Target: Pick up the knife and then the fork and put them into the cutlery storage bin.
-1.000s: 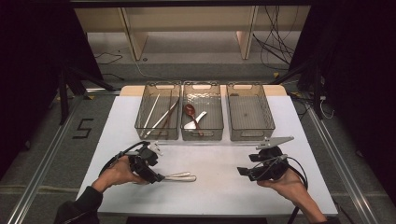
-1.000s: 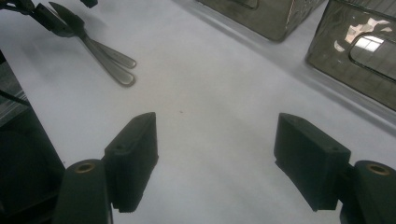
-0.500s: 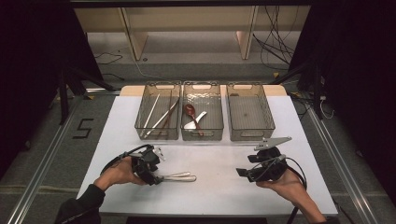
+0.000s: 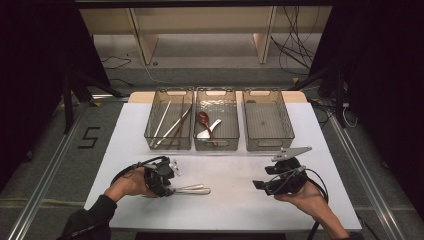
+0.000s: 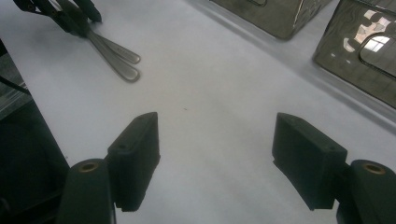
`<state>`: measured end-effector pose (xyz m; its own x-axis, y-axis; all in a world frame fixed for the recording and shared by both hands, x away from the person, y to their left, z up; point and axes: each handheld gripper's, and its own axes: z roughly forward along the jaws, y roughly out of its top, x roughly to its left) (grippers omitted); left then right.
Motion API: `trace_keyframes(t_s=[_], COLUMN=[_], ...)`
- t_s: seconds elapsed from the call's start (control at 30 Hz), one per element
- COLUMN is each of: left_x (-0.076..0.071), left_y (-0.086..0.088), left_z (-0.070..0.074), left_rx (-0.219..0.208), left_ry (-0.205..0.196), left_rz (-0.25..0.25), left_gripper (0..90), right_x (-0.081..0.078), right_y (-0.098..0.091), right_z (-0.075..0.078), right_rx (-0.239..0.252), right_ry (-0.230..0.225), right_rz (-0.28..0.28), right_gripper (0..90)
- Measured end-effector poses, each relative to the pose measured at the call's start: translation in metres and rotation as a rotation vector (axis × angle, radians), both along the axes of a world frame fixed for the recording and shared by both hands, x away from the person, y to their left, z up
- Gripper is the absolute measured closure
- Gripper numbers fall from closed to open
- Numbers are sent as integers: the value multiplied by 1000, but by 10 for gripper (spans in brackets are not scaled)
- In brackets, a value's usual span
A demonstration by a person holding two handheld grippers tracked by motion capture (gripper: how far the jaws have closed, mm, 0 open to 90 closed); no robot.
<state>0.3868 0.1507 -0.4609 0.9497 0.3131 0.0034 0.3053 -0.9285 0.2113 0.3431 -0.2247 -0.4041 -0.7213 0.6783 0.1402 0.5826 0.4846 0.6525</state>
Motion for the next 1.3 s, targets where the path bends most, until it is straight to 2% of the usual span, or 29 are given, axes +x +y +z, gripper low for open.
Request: trace_keyframes(t_s=[0.13, 0.27, 0.47, 0.7, 0.9, 1.1, 1.17, 1.3], left_x=[-4, -7, -8, -11, -13, -13, -15, -16], left_y=[-2, -4, -4, -4, -7, -10, -12, -15], left_z=[0, 2, 2, 3, 8, 7, 10, 9], left_rx=[7, 32, 33, 23, 43, 57, 59, 59], left_ry=[-17, -40, -45, -56, -70, -52, -72, -81], left_rz=[-56, -116, -138, -145, -152, -120, -126, -131], left_gripper=[643, 675, 707, 711, 712, 712, 713, 715], right_x=[0, 0, 0, 0, 0, 0, 0, 0], right_y=[0, 0, 0, 0, 0, 0, 0, 0], right_z=[0, 0, 1, 1, 1, 1, 1, 1], right_rx=[1, 1, 2, 3, 4, 3, 4, 2], right_ry=[3, 2, 0, -1, 0, -1, -1, 0], right_rz=[-2, -2, 2, 4, 7, 5, 6, 5], right_gripper=[328, 329, 331, 333, 335, 336, 336, 337])
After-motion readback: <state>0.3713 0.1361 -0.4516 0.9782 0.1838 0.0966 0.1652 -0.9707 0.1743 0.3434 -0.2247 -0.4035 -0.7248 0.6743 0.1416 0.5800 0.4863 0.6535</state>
